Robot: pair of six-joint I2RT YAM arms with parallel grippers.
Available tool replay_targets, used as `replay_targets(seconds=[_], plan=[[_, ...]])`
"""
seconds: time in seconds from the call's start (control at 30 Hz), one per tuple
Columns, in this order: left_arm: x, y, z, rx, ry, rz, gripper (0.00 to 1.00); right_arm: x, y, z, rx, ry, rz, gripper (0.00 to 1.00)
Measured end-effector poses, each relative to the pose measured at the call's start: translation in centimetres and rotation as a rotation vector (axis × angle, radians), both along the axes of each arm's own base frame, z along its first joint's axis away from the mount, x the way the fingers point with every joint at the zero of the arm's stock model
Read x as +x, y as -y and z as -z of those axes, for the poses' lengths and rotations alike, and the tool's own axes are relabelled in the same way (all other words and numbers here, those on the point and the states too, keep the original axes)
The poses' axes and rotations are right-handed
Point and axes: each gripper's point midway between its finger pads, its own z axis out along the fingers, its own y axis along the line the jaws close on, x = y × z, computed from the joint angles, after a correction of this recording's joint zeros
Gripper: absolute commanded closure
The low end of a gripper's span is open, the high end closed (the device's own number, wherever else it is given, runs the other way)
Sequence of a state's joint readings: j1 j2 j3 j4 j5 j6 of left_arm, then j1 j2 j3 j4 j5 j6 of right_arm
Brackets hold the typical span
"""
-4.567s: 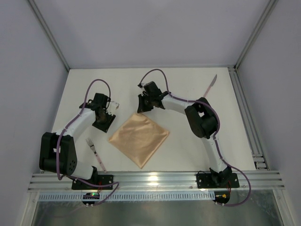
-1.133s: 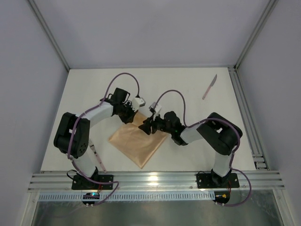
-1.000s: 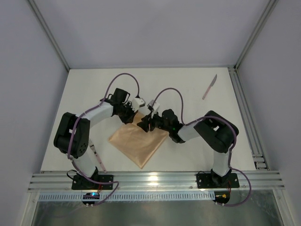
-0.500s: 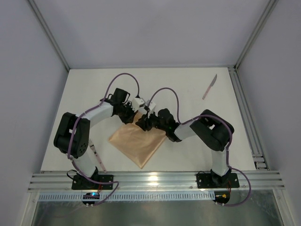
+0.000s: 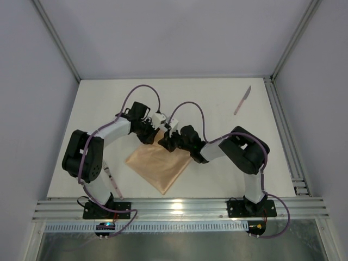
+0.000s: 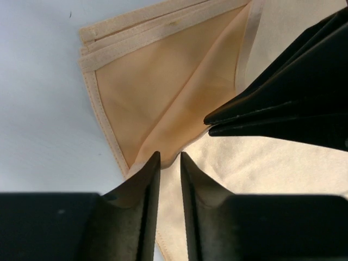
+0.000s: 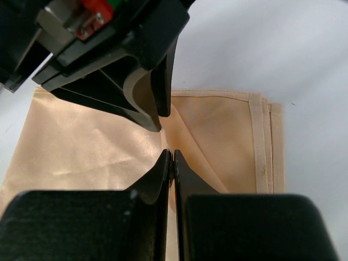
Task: Fold the napkin into a case and place the utensils inside
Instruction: Pass from the left arm to the right, then fold the top corner of the square-folded napkin at the center of the board.
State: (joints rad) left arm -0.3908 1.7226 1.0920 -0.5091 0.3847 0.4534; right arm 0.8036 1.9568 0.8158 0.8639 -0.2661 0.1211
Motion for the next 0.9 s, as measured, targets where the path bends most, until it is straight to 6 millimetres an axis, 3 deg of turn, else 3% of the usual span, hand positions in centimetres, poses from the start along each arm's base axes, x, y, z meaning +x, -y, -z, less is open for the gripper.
replay_targets(seconds=[0.13,0.27,0.37,0.5,0.57,0.8,0.9], plan=[[-0.4,-0.3,-1.2,-0.008,-0.007,-0.034,0.66,-0.9,-0.2,0.0,-0.033,0.013,-0.036,0.96],[-0.4,-1.1,-4.8,-0.05,0.048,-0.075,0.6,-2.7,-0.7,-1.3,-0.048,0.05,-0.106,0.96],[-0.5,-2.3,-7.8,-0.078,0.108,-0.118,0.6,-4.2,-0.6,-2.1,-0.064,0.078,-0.158,0.96],[-0.7,-3.6,-10.0,-0.074,0.165,-0.161,0.62,-6.6,-0.6,-2.1,-0.113,0.095,-0.245,0.96],[-1.2,-4.2,-9.8,-0.055,0.173,-0.176,0.62,-8.0,-0.7,-1.7,-0.144,0.094,-0.293,0.96],[-4.7,-7.1,-6.3,0.043,0.088,-0.228,0.62,-15.2,0.1,0.4,-0.247,0.067,-0.483,0.96],[-5.7,-7.9,-5.5,0.077,0.073,-0.24,0.63,-17.2,0.4,0.9,-0.267,0.055,-0.533,0.96]])
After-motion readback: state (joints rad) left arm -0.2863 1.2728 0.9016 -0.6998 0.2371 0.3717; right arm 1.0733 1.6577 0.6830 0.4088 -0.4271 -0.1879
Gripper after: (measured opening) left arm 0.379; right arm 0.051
